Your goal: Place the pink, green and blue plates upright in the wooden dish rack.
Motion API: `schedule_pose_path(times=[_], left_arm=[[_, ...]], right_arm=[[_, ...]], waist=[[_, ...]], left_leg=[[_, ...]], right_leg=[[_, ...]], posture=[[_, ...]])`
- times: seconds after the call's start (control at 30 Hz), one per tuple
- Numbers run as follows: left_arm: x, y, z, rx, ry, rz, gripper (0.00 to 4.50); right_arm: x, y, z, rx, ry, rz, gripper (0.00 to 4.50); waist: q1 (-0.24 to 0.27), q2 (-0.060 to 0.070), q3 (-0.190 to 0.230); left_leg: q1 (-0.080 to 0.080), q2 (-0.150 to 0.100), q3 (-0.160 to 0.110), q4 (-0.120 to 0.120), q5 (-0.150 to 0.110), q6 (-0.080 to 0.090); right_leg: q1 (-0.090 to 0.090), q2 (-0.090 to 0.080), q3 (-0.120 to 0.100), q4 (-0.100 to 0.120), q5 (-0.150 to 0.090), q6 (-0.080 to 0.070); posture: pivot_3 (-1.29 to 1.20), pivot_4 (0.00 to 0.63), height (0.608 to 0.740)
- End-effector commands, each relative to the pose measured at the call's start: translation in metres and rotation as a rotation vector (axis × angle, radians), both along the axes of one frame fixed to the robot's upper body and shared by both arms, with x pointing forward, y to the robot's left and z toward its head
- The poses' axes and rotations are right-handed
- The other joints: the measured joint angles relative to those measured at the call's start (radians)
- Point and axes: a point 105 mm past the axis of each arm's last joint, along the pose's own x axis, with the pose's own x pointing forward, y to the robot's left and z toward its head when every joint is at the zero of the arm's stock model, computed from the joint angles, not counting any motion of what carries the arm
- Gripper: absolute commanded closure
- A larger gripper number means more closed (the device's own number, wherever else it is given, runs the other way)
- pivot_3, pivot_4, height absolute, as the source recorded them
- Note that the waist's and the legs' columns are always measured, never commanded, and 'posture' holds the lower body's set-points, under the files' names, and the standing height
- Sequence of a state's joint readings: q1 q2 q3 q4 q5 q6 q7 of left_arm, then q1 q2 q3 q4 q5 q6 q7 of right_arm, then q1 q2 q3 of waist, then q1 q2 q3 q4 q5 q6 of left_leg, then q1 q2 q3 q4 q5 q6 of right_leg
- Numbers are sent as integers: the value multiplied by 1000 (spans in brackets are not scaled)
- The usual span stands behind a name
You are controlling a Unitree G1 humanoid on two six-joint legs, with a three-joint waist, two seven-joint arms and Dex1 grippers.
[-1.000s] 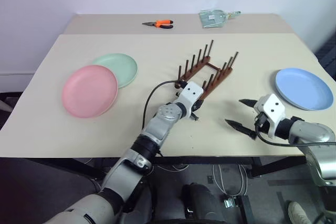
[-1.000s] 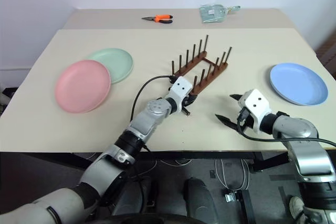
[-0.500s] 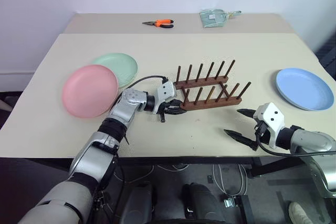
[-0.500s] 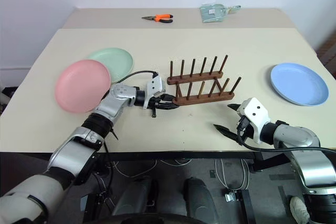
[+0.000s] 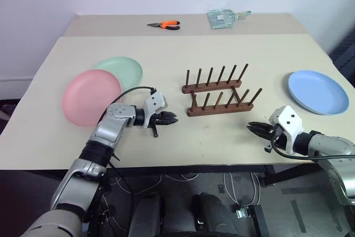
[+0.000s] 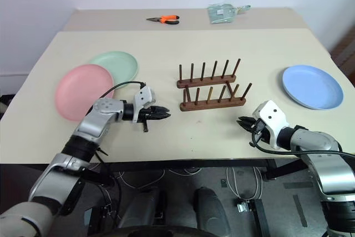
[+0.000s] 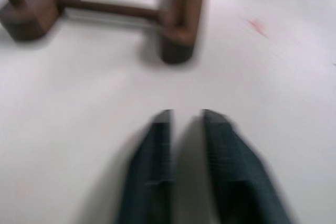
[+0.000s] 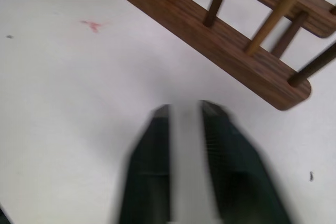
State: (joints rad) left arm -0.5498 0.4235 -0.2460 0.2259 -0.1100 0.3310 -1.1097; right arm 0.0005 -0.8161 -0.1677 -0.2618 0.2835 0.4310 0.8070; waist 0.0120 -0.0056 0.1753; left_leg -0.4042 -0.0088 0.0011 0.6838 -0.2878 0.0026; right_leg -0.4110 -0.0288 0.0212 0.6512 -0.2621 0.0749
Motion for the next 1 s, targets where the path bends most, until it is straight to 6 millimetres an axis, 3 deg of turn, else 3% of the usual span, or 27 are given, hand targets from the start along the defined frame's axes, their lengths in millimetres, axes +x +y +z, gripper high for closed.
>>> schedule_pose_path(times=[0.03,0.13,0.23,0.43,0.57,0.77,0.93,0.97,1.0], left_arm=[[-17,-33,13,-32,-41,-51,4475],[-17,-53,9,-9,-73,-6,4475],[1,-66,2,31,-100,143,4475],[36,-66,1,74,-229,368,4475],[53,-62,5,57,-260,466,4475],[64,-61,4,72,-293,477,4475],[64,-61,9,46,-299,468,4475],[58,-59,17,-22,-273,452,4499],[50,-58,26,-106,-239,428,4245]], right_arm=[[12,-3,1,-73,-43,-29,4500],[23,-2,-5,-113,-54,-55,4500],[36,-5,-12,-153,-55,-106,4500],[61,-4,-22,-229,-82,-140,4500],[87,-5,-17,-232,-145,-201,4500],[114,2,-9,-271,-240,-199,4500],[116,6,-2,-229,-241,-161,4500],[109,11,1,-191,-227,-114,4260],[102,16,5,-171,-231,-69,3990]], waist=[[6,0,0],[9,0,0],[1,0,0],[-7,0,0],[-7,0,0],[-8,0,0],[-8,0,0],[-8,0,0],[-8,0,0]], left_leg=[[0,0,0,0,0,0],[0,-1,0,1,0,0],[0,-1,0,1,0,0],[3,-1,0,1,0,0],[9,-1,1,0,0,0],[9,-1,2,-1,0,0],[9,-1,3,-1,0,0],[9,-1,3,-2,0,0],[9,-1,3,-2,0,0]], right_leg=[[0,-1,0,0,0,0],[1,-1,0,-1,0,0],[0,0,0,-1,0,0],[2,2,0,1,0,0],[7,2,1,1,0,0],[6,2,1,1,0,0],[6,1,2,1,0,0],[6,1,2,1,0,0],[6,1,2,1,0,0]], posture=[[0,150,740],[0,150,740],[0,150,740],[0,150,740],[0,150,740],[0,150,740],[0,150,740],[0,150,740],[0,150,740]])
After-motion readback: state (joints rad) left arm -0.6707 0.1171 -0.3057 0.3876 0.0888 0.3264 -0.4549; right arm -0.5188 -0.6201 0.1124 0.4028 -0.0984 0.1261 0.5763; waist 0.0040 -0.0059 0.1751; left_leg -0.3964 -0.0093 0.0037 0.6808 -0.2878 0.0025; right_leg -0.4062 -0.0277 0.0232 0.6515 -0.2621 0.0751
